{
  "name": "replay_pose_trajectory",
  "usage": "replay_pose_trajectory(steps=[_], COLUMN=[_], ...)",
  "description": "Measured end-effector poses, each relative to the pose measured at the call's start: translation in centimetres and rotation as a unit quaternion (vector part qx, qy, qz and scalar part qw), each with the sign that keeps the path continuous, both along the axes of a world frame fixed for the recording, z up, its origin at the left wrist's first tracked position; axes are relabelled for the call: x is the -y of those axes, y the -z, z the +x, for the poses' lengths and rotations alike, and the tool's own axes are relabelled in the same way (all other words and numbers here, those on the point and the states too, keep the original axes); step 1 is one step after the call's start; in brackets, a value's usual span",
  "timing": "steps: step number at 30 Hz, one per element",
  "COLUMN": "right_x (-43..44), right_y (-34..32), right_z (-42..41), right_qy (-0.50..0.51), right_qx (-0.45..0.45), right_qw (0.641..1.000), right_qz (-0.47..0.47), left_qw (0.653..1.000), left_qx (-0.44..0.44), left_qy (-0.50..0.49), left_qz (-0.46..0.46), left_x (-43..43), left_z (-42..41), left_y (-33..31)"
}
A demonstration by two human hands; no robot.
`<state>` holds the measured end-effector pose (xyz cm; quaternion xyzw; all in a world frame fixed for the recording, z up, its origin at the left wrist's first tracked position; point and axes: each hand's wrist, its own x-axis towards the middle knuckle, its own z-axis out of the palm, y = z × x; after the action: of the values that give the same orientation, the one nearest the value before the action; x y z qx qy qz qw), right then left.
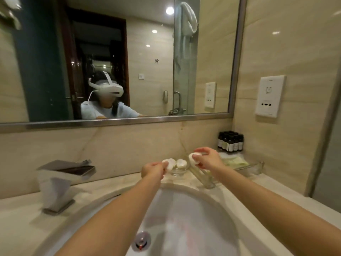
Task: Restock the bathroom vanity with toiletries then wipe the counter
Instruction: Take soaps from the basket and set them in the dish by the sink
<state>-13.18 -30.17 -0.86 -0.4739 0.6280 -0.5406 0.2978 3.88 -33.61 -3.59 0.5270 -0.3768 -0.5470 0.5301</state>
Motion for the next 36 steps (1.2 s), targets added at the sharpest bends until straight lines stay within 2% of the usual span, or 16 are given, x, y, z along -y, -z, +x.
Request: replay_pose_trajectory(steps=[7, 11, 15, 19, 24, 30, 36], right_x=[5.8, 6.8, 6.6, 6.0, 5.1, 5.0, 4.9], right_y=[1.5, 1.9, 1.8, 1.5, 1.3, 2.4, 2.3], right_z=[0.0, 0.2, 1.1, 1.9, 1.2, 1.6, 1.8], right_qy=[-0.005, -0.011, -0.028, -0.041, -0.050, -0.007, -0.015], right_qx=[-0.080, -0.164, -0.251, -0.368, -0.382, -0.400, -0.399], right_qw=[0.995, 0.984, 0.963, 0.920, 0.915, 0.911, 0.913], right_qz=[0.062, 0.071, 0.097, 0.129, 0.123, 0.095, 0.086], left_qw=[0.993, 0.984, 0.958, 0.948, 0.952, 0.941, 0.922], left_qx=[0.110, 0.172, 0.283, 0.314, 0.298, 0.330, 0.378], left_qy=[0.032, 0.034, 0.038, 0.036, 0.057, 0.053, 0.050], left_qz=[0.007, 0.009, -0.015, -0.042, -0.049, -0.058, -0.068], left_x=[4.3, 5.2, 5.0, 4.5, 4.3, 4.3, 4.2], left_z=[-0.7, -1.2, -1.5, -1.5, -1.3, -1.6, -1.5], left_y=[-0.1, 0.5, 0.8, 1.0, 1.6, 1.9, 1.7])
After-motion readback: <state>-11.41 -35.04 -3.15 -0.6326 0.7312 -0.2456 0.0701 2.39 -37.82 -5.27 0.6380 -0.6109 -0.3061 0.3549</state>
